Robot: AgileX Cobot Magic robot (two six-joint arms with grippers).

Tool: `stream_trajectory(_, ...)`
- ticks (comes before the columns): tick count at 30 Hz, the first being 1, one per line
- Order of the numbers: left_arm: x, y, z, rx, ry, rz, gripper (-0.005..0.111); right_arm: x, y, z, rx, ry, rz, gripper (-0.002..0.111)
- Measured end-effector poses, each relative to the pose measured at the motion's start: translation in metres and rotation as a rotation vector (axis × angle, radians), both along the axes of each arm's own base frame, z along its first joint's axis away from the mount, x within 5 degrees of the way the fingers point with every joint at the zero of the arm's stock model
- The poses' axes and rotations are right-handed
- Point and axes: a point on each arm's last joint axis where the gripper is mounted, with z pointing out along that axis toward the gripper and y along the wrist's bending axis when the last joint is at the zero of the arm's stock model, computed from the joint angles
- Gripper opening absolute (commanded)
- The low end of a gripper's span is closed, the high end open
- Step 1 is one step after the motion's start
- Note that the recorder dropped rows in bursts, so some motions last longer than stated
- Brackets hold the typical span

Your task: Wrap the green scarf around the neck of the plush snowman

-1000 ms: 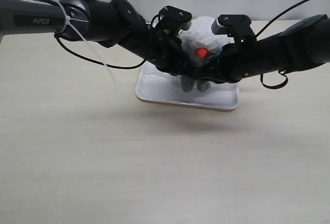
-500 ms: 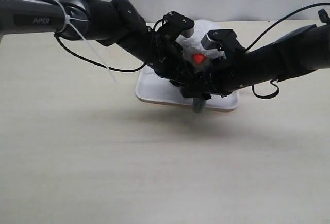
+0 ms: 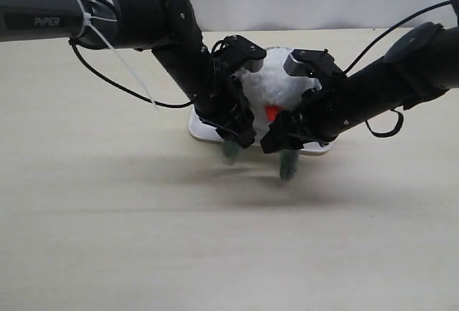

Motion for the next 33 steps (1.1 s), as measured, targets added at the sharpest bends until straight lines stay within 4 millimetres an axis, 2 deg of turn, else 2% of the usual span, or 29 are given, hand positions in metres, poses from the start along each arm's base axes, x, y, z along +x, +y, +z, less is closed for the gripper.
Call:
stream_trajectory(5, -0.002, 0.001, 0.000, 0.007, 0.031, 0.021, 0.053, -0.004, -0.004, -0.003, -0.044, 0.063, -0.018, 0.074)
stream_trajectory(9, -0.002, -0.001, 0.001, -0.015, 0.051, 0.036, 0.053, -0.003, -0.003, 0.000, -0.046, 0.074, -0.010, 0.073)
stream_trajectory(13, 0.004, -0.008, 0.014, -0.076, 0.022, 0.062, 0.053, 0.008, 0.000, 0.012, -0.026, 0.031, -0.016, 0.073)
stream_trajectory(21, 0.026, -0.013, 0.035, -0.132, -0.168, 0.097, 0.053, 0.034, -0.003, 0.033, -0.039, -0.136, -0.095, 0.073)
stream_trajectory(33, 0.029, -0.010, 0.036, -0.070, -0.233, 0.068, 0.053, 0.034, -0.009, 0.029, -0.123, -0.111, -0.142, 0.073)
